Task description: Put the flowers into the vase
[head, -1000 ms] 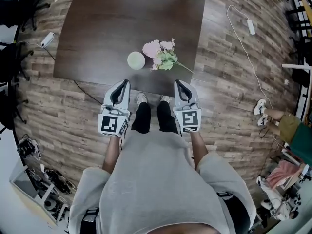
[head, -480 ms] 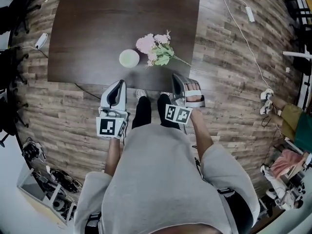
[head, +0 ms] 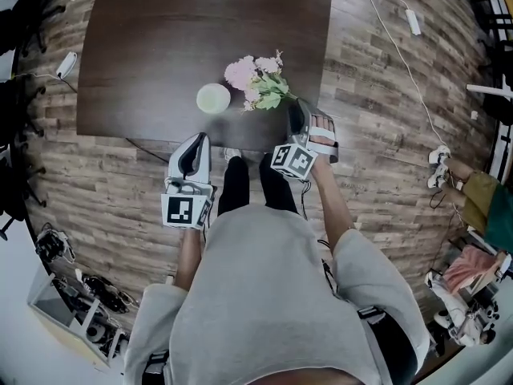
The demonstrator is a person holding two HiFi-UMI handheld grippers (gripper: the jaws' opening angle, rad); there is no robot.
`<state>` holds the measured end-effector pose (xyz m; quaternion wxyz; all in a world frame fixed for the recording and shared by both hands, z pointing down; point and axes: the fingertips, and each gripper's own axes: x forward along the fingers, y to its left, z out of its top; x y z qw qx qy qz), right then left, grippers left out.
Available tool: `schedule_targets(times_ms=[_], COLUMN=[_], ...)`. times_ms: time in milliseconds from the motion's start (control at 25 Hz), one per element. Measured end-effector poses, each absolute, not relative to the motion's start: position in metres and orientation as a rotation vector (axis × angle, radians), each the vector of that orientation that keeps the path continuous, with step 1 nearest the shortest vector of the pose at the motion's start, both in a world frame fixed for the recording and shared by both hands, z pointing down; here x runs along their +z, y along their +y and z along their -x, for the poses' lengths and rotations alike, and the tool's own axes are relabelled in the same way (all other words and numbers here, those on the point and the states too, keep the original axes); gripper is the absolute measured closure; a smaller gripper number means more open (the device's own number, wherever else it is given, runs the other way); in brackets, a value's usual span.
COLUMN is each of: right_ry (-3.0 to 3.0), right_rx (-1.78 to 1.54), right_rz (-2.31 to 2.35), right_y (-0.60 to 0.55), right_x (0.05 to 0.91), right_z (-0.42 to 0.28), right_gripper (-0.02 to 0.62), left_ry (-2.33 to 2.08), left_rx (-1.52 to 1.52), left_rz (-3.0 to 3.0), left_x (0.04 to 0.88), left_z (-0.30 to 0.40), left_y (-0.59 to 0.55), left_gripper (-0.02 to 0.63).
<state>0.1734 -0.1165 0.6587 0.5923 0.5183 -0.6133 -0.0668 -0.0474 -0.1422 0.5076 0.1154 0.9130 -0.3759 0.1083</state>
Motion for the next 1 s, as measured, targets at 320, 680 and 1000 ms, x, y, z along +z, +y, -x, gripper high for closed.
schedule_targets(times_ms=[320, 680, 1000], right_ry=[-1.419, -1.385, -1.419], right_rx=[-0.117, -0.116, -0.080], right_rz=[-1.162, -1.181, -1.263], right_y=[-0.140, -0.145, -0.148], right_x=[0.678, 0.682, 0.671], right_z=[-0.176, -0.181, -0.185], right_gripper=[0.436, 0.568, 0.572], left_ry=[-1.141, -1.170, -1.164], left_rx=[0.331, 0.334, 0.332], left_rz=[-2.649, -2.631, -2.640], left_x=[0.513, 0.514, 0.511], left_z=[0.060, 0.071, 0.069], left_y=[-0.151, -0.153, -0.151], left_gripper=[0.595, 0.595, 0.595])
